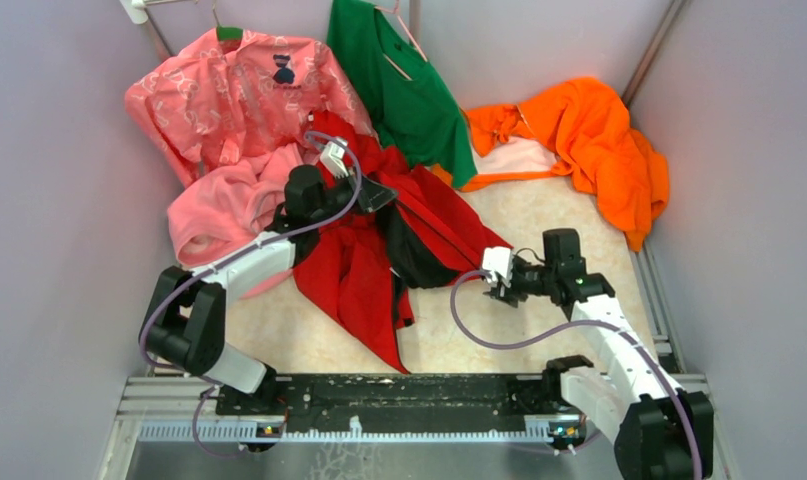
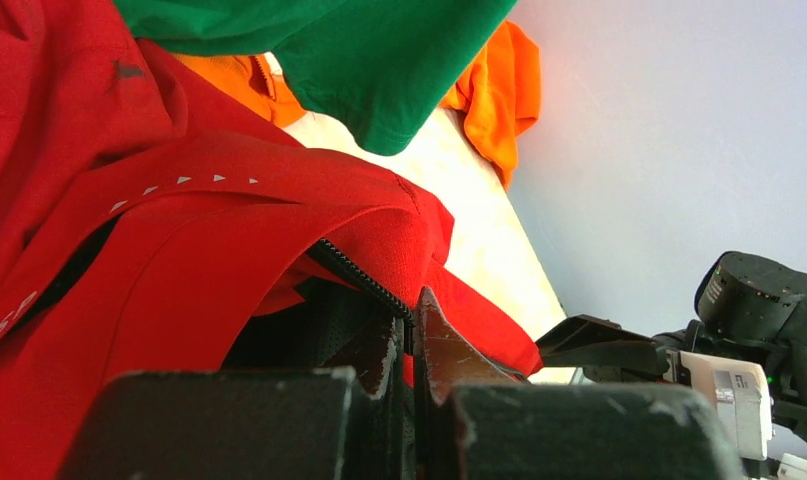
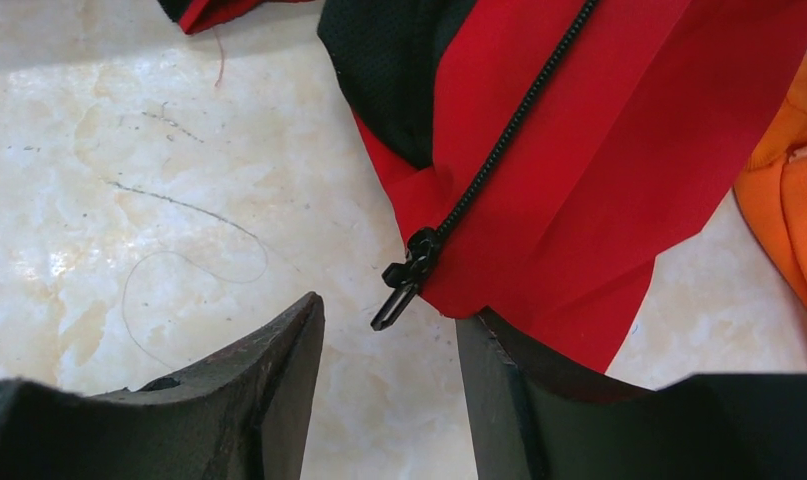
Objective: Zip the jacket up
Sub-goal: Adjust the zipper on the jacket.
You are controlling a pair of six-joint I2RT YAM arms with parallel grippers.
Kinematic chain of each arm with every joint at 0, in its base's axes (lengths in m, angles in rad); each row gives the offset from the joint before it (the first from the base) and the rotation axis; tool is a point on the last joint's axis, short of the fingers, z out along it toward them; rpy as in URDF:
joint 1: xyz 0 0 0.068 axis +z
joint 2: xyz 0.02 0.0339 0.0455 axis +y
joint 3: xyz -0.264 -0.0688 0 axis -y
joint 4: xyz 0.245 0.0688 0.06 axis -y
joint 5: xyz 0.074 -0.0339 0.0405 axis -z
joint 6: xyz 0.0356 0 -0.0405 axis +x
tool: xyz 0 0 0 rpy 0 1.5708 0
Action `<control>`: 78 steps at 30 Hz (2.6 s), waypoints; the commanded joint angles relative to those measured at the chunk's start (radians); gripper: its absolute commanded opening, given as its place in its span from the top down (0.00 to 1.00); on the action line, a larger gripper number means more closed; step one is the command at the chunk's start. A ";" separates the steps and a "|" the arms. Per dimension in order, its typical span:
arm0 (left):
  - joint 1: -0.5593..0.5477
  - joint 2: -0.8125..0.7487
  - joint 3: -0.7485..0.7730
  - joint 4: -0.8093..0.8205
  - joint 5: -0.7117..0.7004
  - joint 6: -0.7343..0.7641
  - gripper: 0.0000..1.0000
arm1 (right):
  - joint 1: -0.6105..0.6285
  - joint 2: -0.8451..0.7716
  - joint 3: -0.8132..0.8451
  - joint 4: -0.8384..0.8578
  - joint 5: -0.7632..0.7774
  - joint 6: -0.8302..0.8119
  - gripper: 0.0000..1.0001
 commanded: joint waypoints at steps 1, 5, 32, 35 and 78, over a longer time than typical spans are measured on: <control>-0.004 0.006 0.024 -0.008 -0.039 -0.034 1.00 | 0.017 0.002 0.002 0.111 0.052 0.101 0.50; -0.006 0.008 0.027 -0.008 -0.039 -0.042 1.00 | 0.019 0.001 0.003 0.118 0.059 0.109 0.62; -0.004 0.035 0.038 -0.043 -0.077 -0.027 1.00 | 0.015 -0.031 0.047 0.135 0.181 0.177 0.89; -0.003 0.041 0.046 -0.057 -0.091 -0.031 1.00 | 0.014 -0.035 0.050 0.132 0.181 0.179 0.90; -0.020 0.287 0.359 -0.327 0.118 0.162 1.00 | 0.024 -0.064 0.083 -0.003 0.167 0.003 1.00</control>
